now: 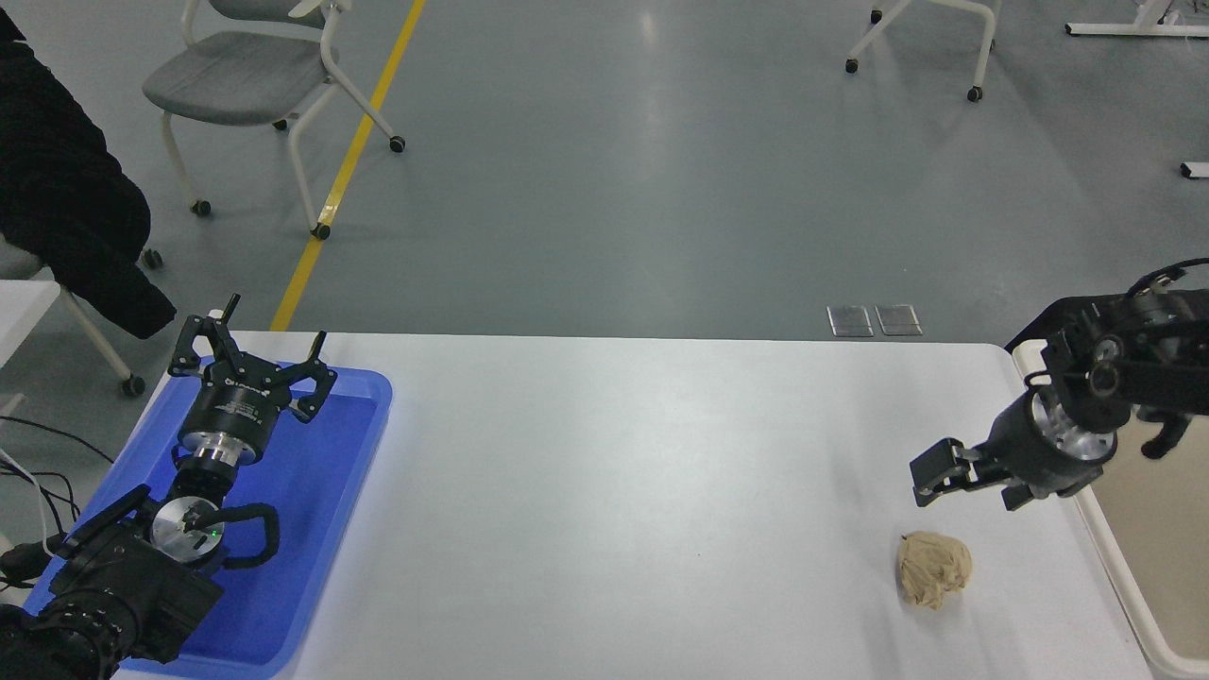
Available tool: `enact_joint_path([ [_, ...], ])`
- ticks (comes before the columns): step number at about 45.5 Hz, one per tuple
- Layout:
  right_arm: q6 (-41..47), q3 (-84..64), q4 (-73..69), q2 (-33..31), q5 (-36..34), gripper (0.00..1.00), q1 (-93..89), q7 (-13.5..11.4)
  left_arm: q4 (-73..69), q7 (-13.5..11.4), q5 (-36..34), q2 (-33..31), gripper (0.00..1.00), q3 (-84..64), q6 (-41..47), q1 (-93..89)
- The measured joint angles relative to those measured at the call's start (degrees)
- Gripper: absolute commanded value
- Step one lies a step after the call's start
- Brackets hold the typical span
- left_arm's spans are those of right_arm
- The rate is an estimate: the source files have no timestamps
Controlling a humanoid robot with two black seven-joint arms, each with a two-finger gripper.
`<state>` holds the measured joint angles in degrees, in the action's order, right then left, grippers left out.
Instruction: Pick up paper ball place in dustbin
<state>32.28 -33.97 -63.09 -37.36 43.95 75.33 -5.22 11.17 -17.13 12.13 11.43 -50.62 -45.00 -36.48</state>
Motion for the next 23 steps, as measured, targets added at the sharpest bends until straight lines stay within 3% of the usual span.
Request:
enact_joint_path([
  [19, -5.1, 8.8, 6.3, 4.1, 4.4, 1.0, -13.6, 0.0, 0.0, 0.0, 0.0, 0.0, 1.0, 0.0, 0.0, 0.0],
  [21, -5.8, 9.1, 7.0, 4.6, 4.5, 0.94, -14.6, -0.1, 0.0, 0.0, 0.0, 0.0, 1.0, 0.0, 0.0, 0.0],
  [23, -6.3, 9.4, 7.5, 5.0, 4.6, 0.8, -15.3, 0.0, 0.0, 0.1, 0.0, 0.0, 1.0, 0.0, 0.0, 0.0],
])
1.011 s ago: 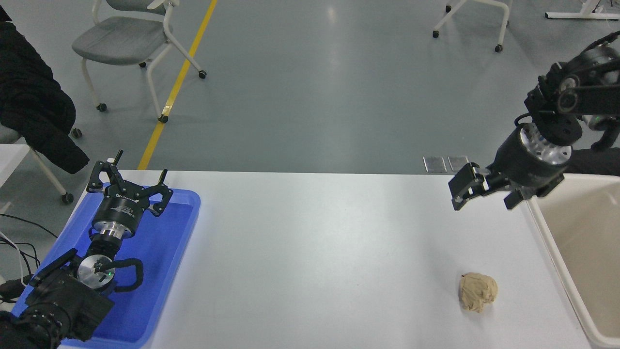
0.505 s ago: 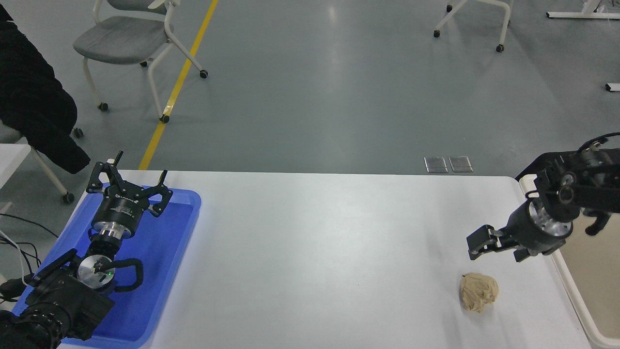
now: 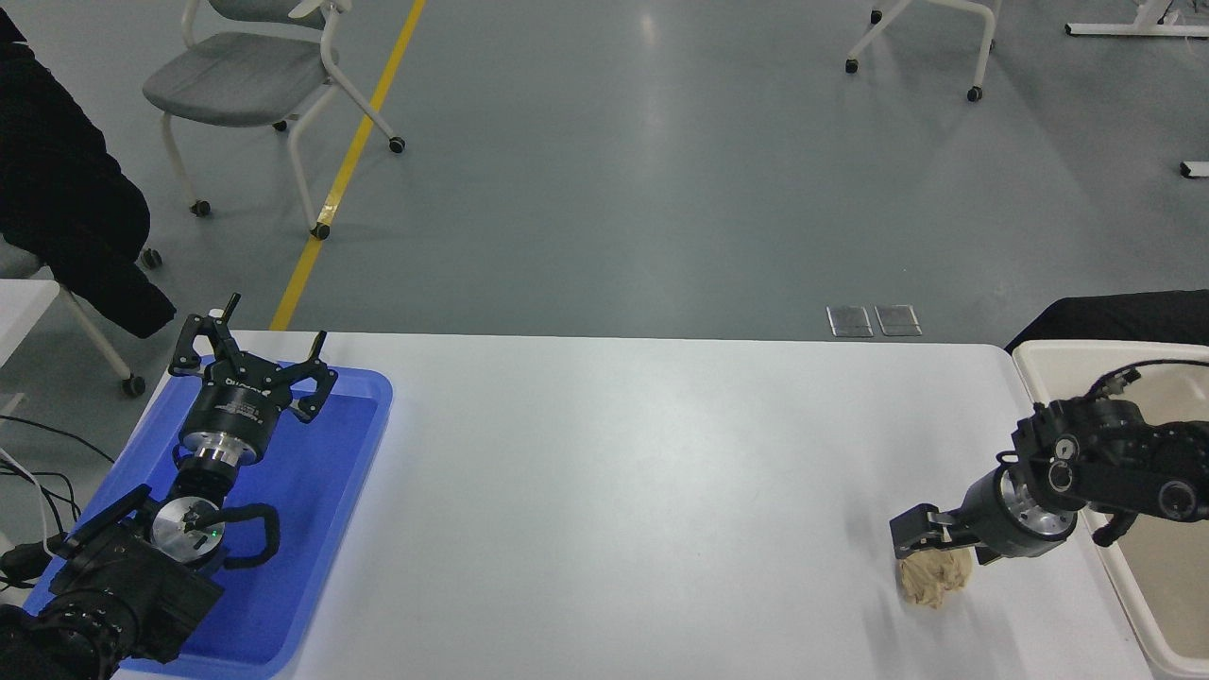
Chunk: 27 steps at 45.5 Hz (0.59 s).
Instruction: Pick up paper ball place in dustbin
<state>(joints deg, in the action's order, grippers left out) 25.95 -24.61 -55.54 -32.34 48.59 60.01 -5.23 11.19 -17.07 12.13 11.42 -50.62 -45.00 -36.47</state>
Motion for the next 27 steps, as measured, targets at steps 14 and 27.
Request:
enact_joint_path([
  [14, -3.1, 0.8, 2.3, 1.8, 0.4, 0.0, -3.1, 0.4, 0.0, 0.0, 0.0, 0.0, 1.0, 0.0, 0.0, 0.0],
  [27, -3.2, 0.6, 2.5, 1.0, 0.3, 0.0, -1.6, 0.6, 0.0, 0.0, 0.0, 0.0, 1.0, 0.0, 0.0, 0.0],
])
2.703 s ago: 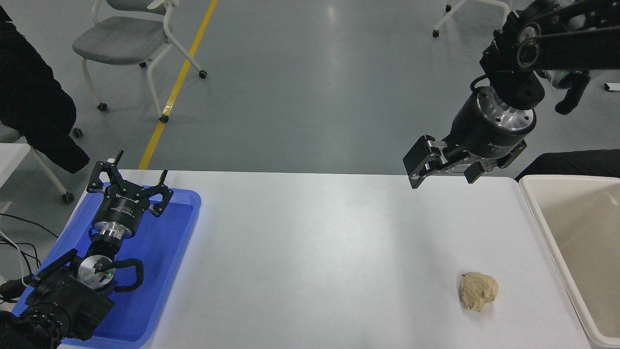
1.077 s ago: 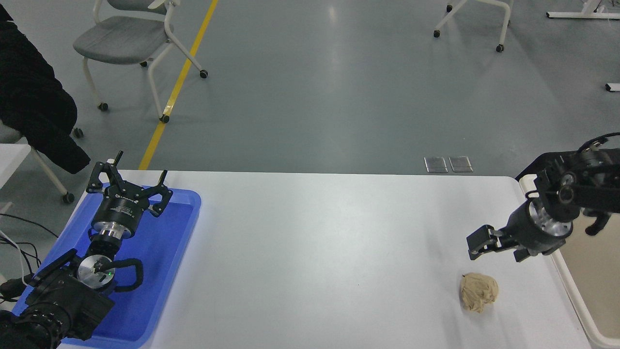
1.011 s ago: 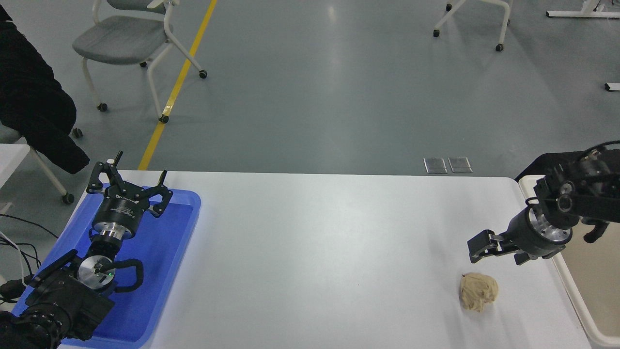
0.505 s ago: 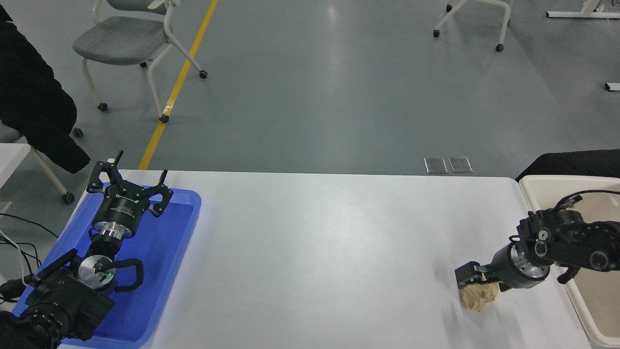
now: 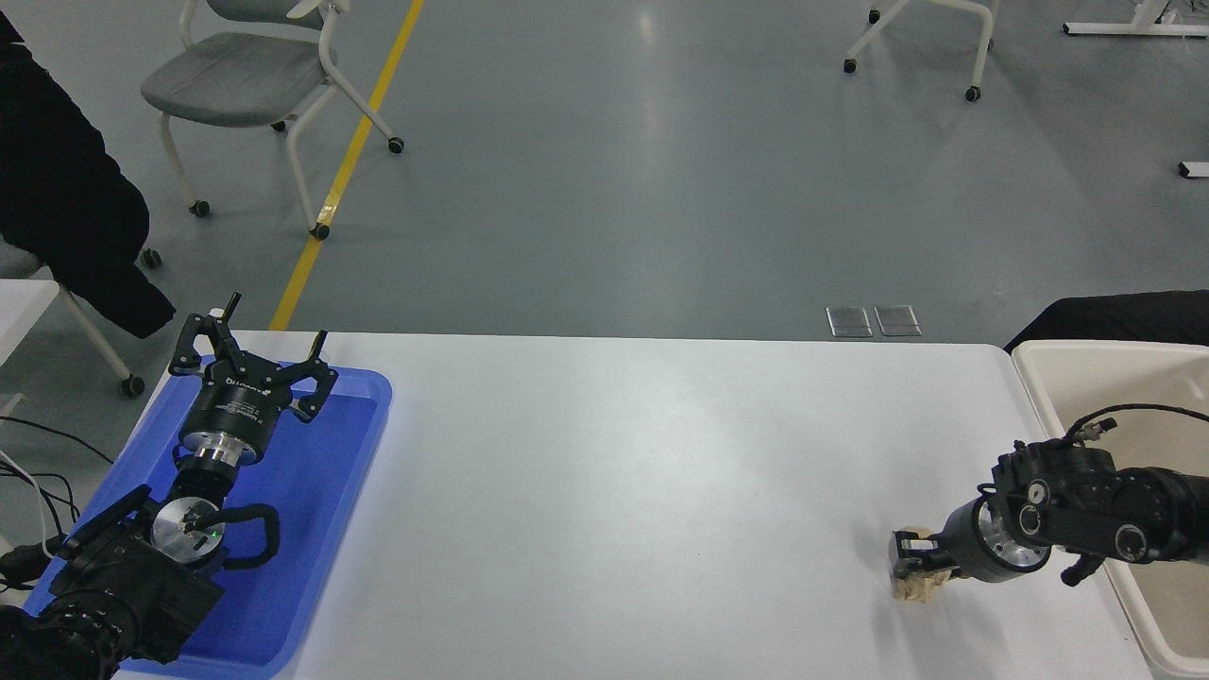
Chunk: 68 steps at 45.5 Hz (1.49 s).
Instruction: Pick up paper ball place in dustbin
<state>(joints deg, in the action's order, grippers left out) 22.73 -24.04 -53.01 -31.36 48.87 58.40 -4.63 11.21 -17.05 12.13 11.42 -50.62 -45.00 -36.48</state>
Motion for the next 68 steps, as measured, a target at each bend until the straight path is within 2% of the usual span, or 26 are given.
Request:
enact_joint_path([
  [13, 4.4, -6.3, -6.8, -7.0, -1.5, 0.0, 12.8, 0.0, 0.0, 0.0, 0.0, -0.1, 1.0, 0.0, 0.0, -0.1],
  [25, 9.3, -23.4, -19.2, -12.8, -6.7, 0.0, 40.0, 0.0, 0.1, 0.0, 0.0, -0.1, 1.0, 0.0, 0.0, -0.1],
  [35, 11.6, -39.2, -28.6, -10.4, -12.2, 0.0, 62.3, -0.1, 0.0, 0.0, 0.0, -0.1, 1.0, 0.0, 0.0, -0.1],
  [45, 13.4, -47.4, -33.1, -7.2, -15.6, 0.0, 75.0, -0.1, 0.0, 0.0, 0.0, 0.0, 1.0, 0.0, 0.0, -0.1],
  [59, 15.3, -51.5, -34.5, -5.8, -16.8, 0.0, 80.9, -0.3, 0.0, 0.0, 0.0, 0.0, 1.0, 0.0, 0.0, -0.1],
  [68, 16.1, -52.3, -32.5, -8.2, -15.1, 0.0, 80.7, -0.4, 0.0, 0.0, 0.0, 0.0, 1.0, 0.0, 0.0, -0.1],
])
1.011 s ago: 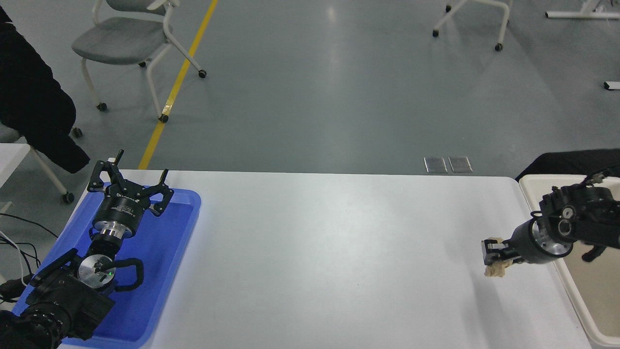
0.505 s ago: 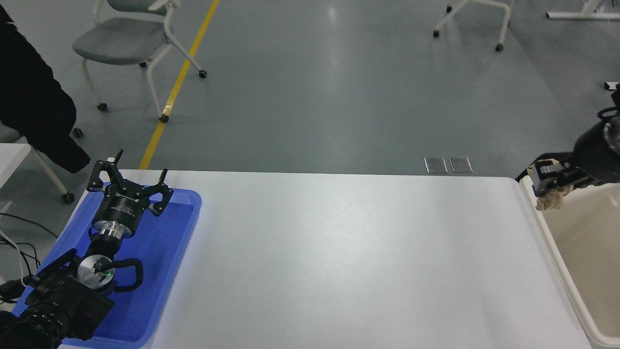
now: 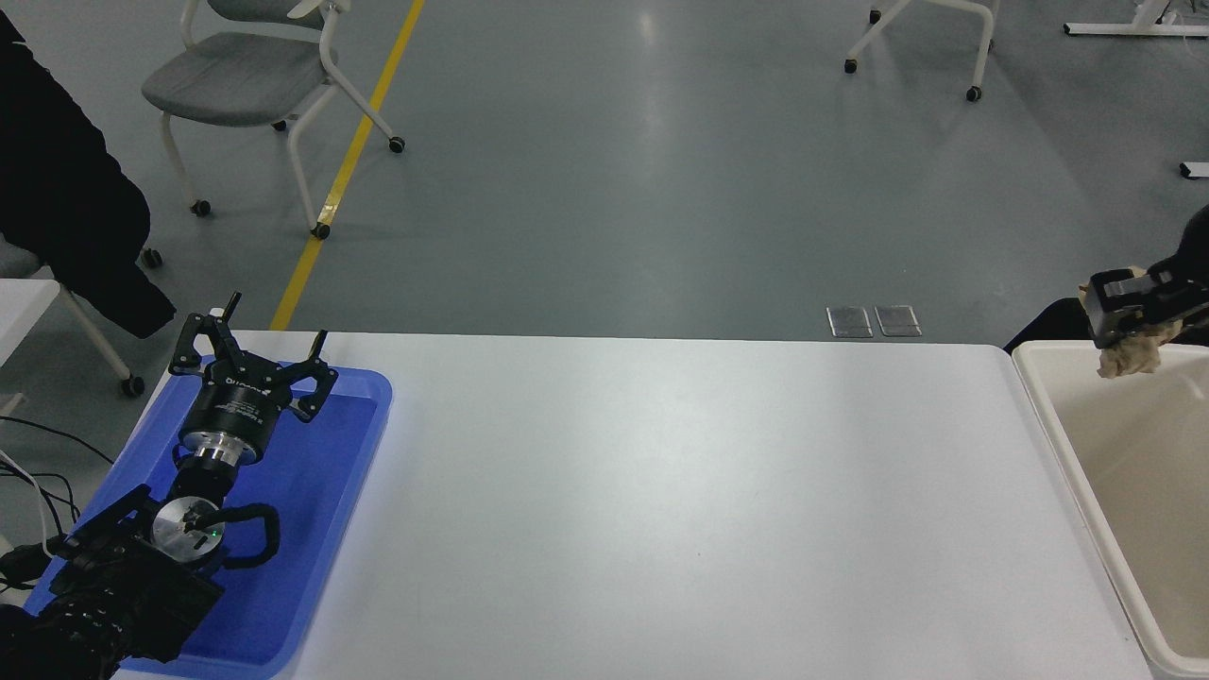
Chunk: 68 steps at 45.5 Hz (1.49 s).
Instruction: Pick up paper ball place in dustbin
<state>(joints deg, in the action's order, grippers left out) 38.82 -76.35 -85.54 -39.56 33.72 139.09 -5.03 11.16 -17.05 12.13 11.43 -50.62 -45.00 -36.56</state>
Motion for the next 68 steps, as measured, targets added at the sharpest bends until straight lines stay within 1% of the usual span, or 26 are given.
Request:
enact_joint_path([
  [7, 0.5, 0.4, 5.1, -3.6, 3.2, 0.0, -3.2, 0.2, 0.0, 0.0, 0.0, 0.0, 1.0, 0.0, 0.0, 0.0],
  [13, 0.7, 3.3, 12.9, -7.7, 6.5, 0.0, -9.7, 0.6, 0.0, 0.0, 0.0, 0.0, 1.0, 0.0, 0.0, 0.0],
  [21, 0.5, 13.1, 27.6, -11.7, 10.4, 0.0, -25.0, 2.3, 0.0, 0.0, 0.0, 0.0, 1.0, 0.0, 0.0, 0.0],
  [27, -0.2, 22.7, 39.6, -12.5, 11.8, 0.0, -38.6, 3.7, 0.0, 0.0, 0.0, 0.0, 1.0, 0.0, 0.0, 0.0],
  [31, -1.3, 29.9, 48.0, -11.5, 12.4, 0.0, -49.0, 4.9, 0.0, -0.1, 0.0, 0.0, 1.0, 0.0, 0.0, 0.0],
  [38, -4.8, 39.2, 57.8, -9.1, 12.8, 0.0, -63.1, 6.0, 0.0, -0.1, 0.0, 0.0, 1.0, 0.0, 0.0, 0.0],
  [48, -13.1, 48.2, 65.9, -3.7, 12.5, 0.0, -79.2, 6.4, 0.0, -0.1, 0.0, 0.0, 1.0, 0.0, 0.0, 0.1],
  [57, -19.5, 54.2, 69.8, 1.3, 12.4, 0.01, -88.7, 6.4, 0.0, -0.1, 0.0, 0.0, 1.0, 0.0, 0.0, 0.1],
  [59, -20.3, 55.1, 70.2, 2.0, 12.4, 0.08, -89.9, 6.4, 0.0, -0.1, 0.0, 0.0, 1.0, 0.0, 0.0, 0.1],
  [60, -20.8, 55.6, 70.4, 2.4, 12.4, 0.32, -90.6, 6.4, 0.0, -0.1, 0.0, 0.0, 1.0, 0.0, 0.0, 0.1],
  [61, -21.9, 56.8, 70.8, 3.2, 12.4, 0.51, -91.9, 6.4, 0.0, -0.1, 0.0, 0.0, 1.0, 0.0, 0.0, 0.1],
  [62, -22.0, 57.0, 70.8, 3.3, 12.4, 0.65, -92.2, 6.4, 0.0, -0.1, 0.0, 0.0, 1.0, 0.0, 0.0, 0.1],
  [63, -22.2, 57.2, 70.9, 3.4, 12.4, 0.74, -92.4, 6.4, 0.0, -0.1, 0.0, 0.0, 1.0, 0.0, 0.0, 0.1],
  [64, -22.6, 57.7, 71.1, 3.6, 12.4, 0.78, -92.7, 6.4, 0.0, -0.1, 0.0, 0.0, 1.0, 0.0, 0.0, 0.0],
  [66, -23.5, 58.7, 71.3, 4.1, 12.4, 0.84, -93.8, 6.3, 0.0, -0.1, 0.0, 0.0, 1.0, 0.0, 0.0, 0.0],
  [67, -23.7, 59.0, 71.3, 4.3, 12.4, 0.88, -94.1, 6.4, 0.0, -0.1, 0.0, 0.0, 1.0, 0.0, 0.0, 0.0],
  [68, -24.0, 59.4, 71.3, 4.4, 12.4, 0.96, -94.4, 6.4, 0.0, -0.1, 0.0, 0.0, 1.0, 0.0, 0.0, 0.0],
])
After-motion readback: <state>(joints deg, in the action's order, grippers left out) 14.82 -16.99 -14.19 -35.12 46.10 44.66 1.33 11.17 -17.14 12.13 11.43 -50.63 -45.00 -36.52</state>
